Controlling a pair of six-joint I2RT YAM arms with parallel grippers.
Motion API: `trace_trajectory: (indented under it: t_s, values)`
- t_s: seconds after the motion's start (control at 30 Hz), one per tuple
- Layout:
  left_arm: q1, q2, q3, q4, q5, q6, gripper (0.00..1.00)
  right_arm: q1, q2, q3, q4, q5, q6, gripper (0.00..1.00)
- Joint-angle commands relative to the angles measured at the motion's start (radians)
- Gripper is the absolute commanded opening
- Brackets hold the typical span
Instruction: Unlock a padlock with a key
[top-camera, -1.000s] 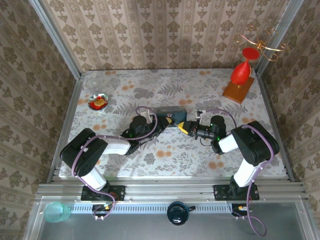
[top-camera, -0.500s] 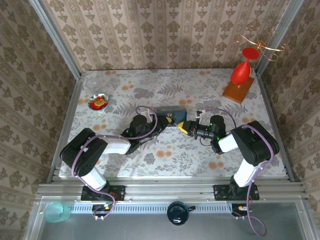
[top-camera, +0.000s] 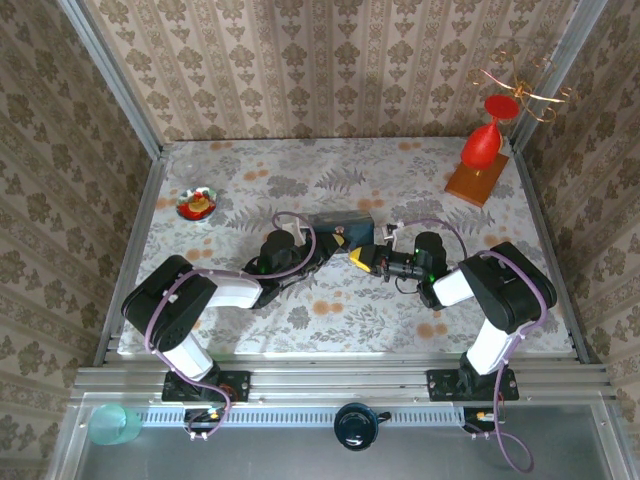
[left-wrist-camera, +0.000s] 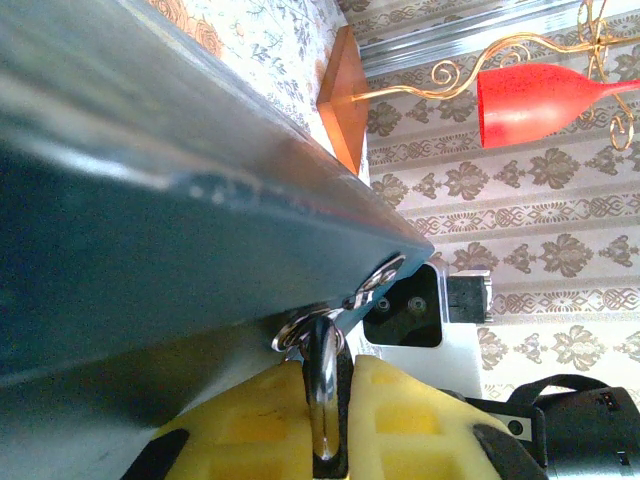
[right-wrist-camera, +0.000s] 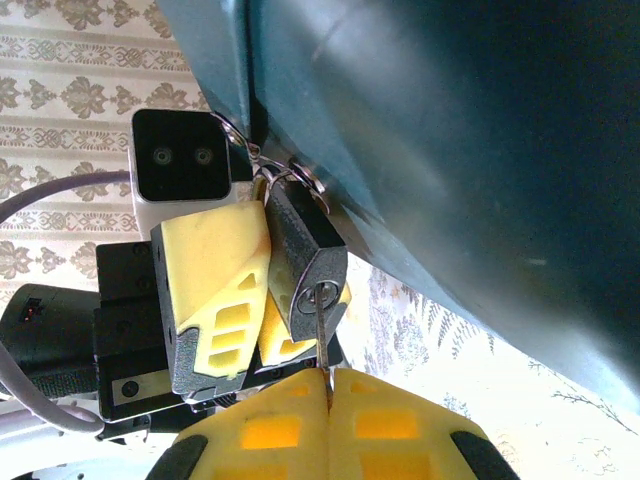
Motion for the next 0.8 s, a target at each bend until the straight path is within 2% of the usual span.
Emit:
trace_trajectory:
  t_s: [0.0,0.13,0.67,0.77]
  values:
    - [-0.068,-0.017,0.013,0.027,0.180,0.023,0.00,-0.038,0.009,0.060,0.074,0.052,-0.004,0.00]
    - [-0.069,-0.026,0.008,0.023,0.180,0.029,0.00,-0.079,0.043,0.056,0.073,0.045,0.006,0.00]
    - [-0.082,-0.019,0.045,0.036,0.194,0.034,0.00,-0.068,0.127,0.070,0.072,0.087,0.027,0.00]
    - [-0.086,-0.005,0.044,0.090,0.203,0.005,0.00,-0.071,0.126,0.082,0.071,0.099,0.020,0.00]
